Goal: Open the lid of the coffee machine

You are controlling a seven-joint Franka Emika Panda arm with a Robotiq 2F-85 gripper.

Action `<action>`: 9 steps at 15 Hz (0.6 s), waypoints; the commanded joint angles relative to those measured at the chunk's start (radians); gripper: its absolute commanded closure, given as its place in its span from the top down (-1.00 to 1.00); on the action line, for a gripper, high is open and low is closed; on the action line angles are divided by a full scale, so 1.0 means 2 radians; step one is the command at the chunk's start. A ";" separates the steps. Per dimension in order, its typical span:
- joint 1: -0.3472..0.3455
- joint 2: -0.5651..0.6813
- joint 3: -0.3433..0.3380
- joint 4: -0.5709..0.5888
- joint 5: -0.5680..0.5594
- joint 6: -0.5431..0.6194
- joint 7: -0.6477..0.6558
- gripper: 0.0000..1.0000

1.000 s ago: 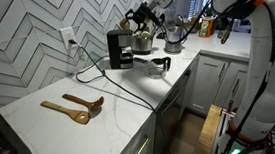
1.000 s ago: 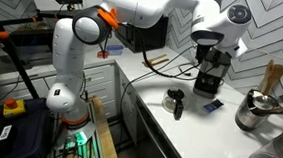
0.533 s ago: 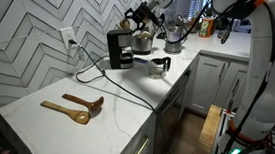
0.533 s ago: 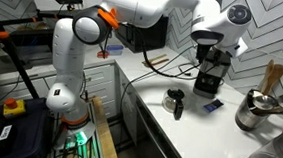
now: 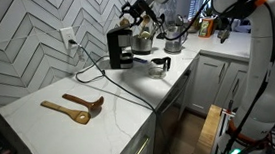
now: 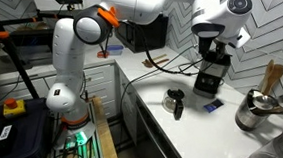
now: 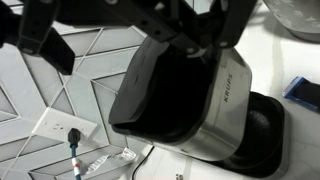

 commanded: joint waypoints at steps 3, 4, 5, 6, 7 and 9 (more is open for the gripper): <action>0.000 0.019 0.021 0.038 0.003 0.004 -0.033 1.00; 0.002 0.022 0.024 0.043 0.002 0.003 -0.038 1.00; 0.004 0.026 0.027 0.048 -0.002 0.002 -0.045 1.00; 0.006 0.031 0.031 0.055 -0.007 0.002 -0.052 1.00; 0.008 0.035 0.034 0.061 -0.010 0.003 -0.060 1.00; 0.009 0.045 0.040 0.075 -0.012 0.003 -0.077 1.00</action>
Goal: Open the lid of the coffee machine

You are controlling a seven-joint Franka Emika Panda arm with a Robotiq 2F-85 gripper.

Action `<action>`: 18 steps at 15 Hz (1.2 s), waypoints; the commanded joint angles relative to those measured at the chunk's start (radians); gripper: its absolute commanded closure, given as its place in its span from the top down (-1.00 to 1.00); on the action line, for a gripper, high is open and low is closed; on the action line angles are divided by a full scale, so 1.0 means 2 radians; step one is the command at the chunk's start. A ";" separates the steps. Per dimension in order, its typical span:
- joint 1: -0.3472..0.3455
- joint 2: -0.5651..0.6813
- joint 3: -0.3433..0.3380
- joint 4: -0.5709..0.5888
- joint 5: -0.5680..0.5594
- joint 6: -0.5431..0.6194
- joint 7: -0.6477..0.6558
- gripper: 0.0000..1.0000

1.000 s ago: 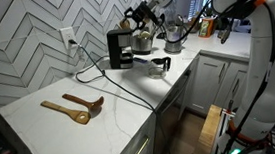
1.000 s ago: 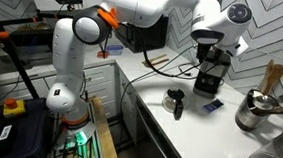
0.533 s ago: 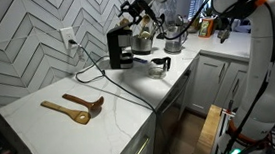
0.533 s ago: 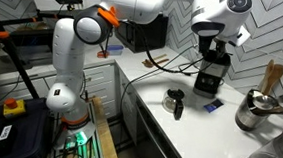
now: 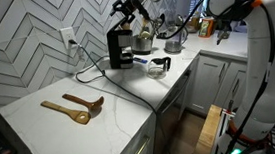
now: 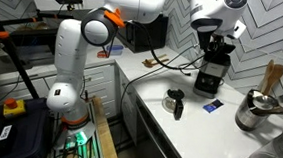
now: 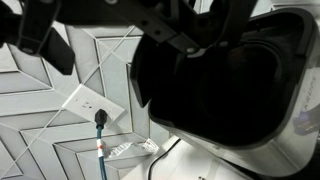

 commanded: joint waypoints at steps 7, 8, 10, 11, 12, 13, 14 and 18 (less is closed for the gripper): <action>0.012 0.030 0.019 0.053 0.002 0.016 -0.073 1.00; 0.013 0.030 0.021 0.054 0.002 0.017 -0.080 1.00; 0.016 0.031 0.024 0.056 0.001 0.022 -0.091 1.00; 0.017 0.032 0.026 0.058 0.003 0.025 -0.098 1.00; 0.018 0.034 0.028 0.059 0.007 0.027 -0.108 1.00; 0.018 0.037 0.030 0.062 0.009 0.033 -0.120 1.00; 0.019 0.039 0.032 0.065 0.011 0.037 -0.129 1.00; 0.020 0.047 0.041 0.074 0.016 0.062 -0.165 1.00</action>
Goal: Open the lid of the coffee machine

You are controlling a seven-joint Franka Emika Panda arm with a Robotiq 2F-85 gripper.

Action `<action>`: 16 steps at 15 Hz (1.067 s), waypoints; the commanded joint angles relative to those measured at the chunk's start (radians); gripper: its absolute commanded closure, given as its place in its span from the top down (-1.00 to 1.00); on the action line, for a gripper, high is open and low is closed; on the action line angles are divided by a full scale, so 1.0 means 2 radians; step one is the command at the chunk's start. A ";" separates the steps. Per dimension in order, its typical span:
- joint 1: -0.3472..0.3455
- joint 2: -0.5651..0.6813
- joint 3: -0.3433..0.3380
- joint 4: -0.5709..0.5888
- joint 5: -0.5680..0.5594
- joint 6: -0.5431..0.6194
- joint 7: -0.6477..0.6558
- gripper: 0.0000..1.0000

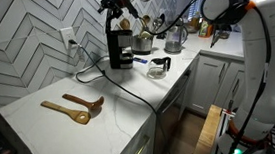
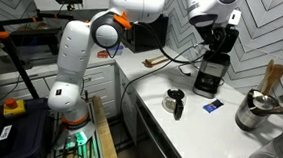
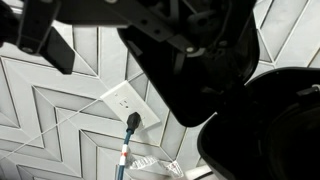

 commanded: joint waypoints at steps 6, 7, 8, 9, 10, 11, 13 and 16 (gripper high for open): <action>-0.002 0.012 0.016 0.018 0.013 0.027 -0.041 1.00; -0.002 0.009 0.017 0.017 0.015 0.028 -0.040 1.00; -0.003 0.009 0.018 0.018 0.018 0.028 -0.041 1.00; -0.003 0.010 0.019 0.020 0.020 0.030 -0.044 1.00; -0.004 0.011 0.021 0.021 0.023 0.030 -0.047 1.00; -0.004 0.011 0.024 0.022 0.028 0.031 -0.054 1.00; -0.004 0.012 0.028 0.027 0.038 0.030 -0.065 1.00; -0.004 0.010 0.030 0.025 0.046 0.030 -0.065 1.00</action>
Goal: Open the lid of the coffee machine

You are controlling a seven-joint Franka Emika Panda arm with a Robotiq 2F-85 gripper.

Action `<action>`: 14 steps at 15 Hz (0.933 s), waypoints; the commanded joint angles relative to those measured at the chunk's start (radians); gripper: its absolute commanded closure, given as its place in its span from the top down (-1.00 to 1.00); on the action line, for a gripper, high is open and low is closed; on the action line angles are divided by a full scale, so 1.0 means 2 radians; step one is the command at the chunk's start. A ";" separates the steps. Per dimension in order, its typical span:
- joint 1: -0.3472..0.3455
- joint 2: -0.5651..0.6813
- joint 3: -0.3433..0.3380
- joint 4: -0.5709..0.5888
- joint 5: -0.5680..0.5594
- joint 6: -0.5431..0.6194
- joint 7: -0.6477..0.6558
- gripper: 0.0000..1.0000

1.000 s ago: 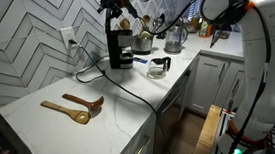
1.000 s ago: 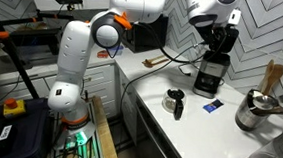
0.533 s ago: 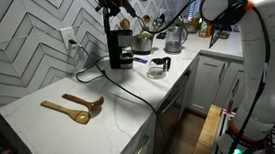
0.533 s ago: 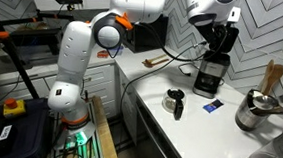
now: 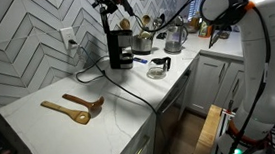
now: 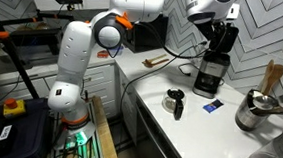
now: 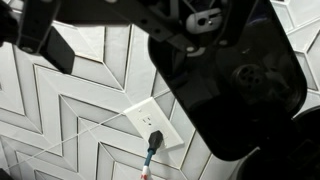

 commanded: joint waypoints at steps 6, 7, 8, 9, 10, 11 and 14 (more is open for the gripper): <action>0.001 -0.033 -0.002 -0.026 0.005 0.010 0.014 1.00; 0.001 -0.038 -0.003 -0.028 0.004 0.007 0.020 1.00; 0.001 -0.042 -0.005 -0.029 0.002 0.008 0.025 1.00; 0.000 -0.046 -0.006 -0.030 0.000 0.007 0.031 1.00; 0.001 -0.050 -0.007 -0.033 -0.001 0.009 0.036 1.00; 0.002 -0.054 -0.009 -0.034 -0.005 0.011 0.042 1.00; 0.007 -0.067 -0.020 -0.043 -0.030 0.017 0.071 1.00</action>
